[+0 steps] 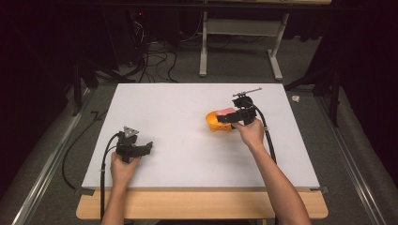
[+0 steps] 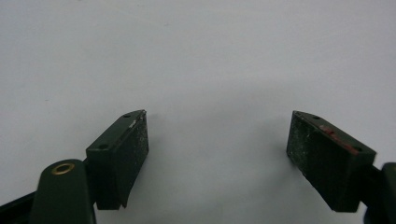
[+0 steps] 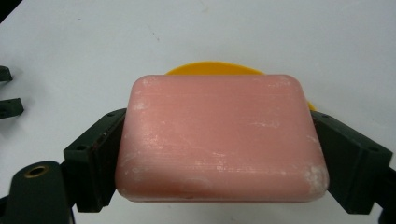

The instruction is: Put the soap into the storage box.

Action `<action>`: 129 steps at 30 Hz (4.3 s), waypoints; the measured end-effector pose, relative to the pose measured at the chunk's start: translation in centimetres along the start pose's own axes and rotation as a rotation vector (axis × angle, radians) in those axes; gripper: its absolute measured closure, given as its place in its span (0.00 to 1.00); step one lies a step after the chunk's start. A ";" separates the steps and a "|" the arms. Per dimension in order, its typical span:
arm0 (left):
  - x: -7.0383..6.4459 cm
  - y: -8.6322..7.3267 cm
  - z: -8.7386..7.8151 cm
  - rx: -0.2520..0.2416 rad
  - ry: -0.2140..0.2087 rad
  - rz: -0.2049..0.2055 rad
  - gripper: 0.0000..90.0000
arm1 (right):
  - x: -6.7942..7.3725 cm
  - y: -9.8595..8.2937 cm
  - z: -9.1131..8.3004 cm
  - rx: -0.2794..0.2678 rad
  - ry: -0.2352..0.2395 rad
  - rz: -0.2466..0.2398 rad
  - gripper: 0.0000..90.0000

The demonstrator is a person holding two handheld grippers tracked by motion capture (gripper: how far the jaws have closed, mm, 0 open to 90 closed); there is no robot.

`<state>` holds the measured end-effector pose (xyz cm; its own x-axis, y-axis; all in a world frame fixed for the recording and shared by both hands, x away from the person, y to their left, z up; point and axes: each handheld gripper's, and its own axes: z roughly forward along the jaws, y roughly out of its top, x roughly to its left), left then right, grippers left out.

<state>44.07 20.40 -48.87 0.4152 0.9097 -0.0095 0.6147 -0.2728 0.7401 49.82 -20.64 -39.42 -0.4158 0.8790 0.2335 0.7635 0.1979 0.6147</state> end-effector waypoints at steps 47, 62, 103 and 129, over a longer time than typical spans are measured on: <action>0.0 0.0 0.0 0.002 0.001 0.000 0.23 | -0.5 0.3 4.0 0.106 -0.009 0.122 0.15; 0.0 0.0 0.0 0.002 0.001 0.001 0.23 | -0.8 0.3 4.4 0.104 -0.012 0.167 0.15; 0.0 0.0 0.0 0.002 0.002 0.001 0.23 | -0.9 -0.2 -0.8 -0.070 -0.069 0.063 0.14; 0.0 0.0 0.0 0.000 0.001 0.000 0.23 | -2.3 -1.7 -5.2 -0.168 -0.134 0.006 0.16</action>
<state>44.08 20.38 -48.87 0.4144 0.9100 -0.0092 0.6152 -0.2727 0.7398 46.91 -25.30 -37.07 -0.3332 0.9321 0.1422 0.6681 0.1270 0.7332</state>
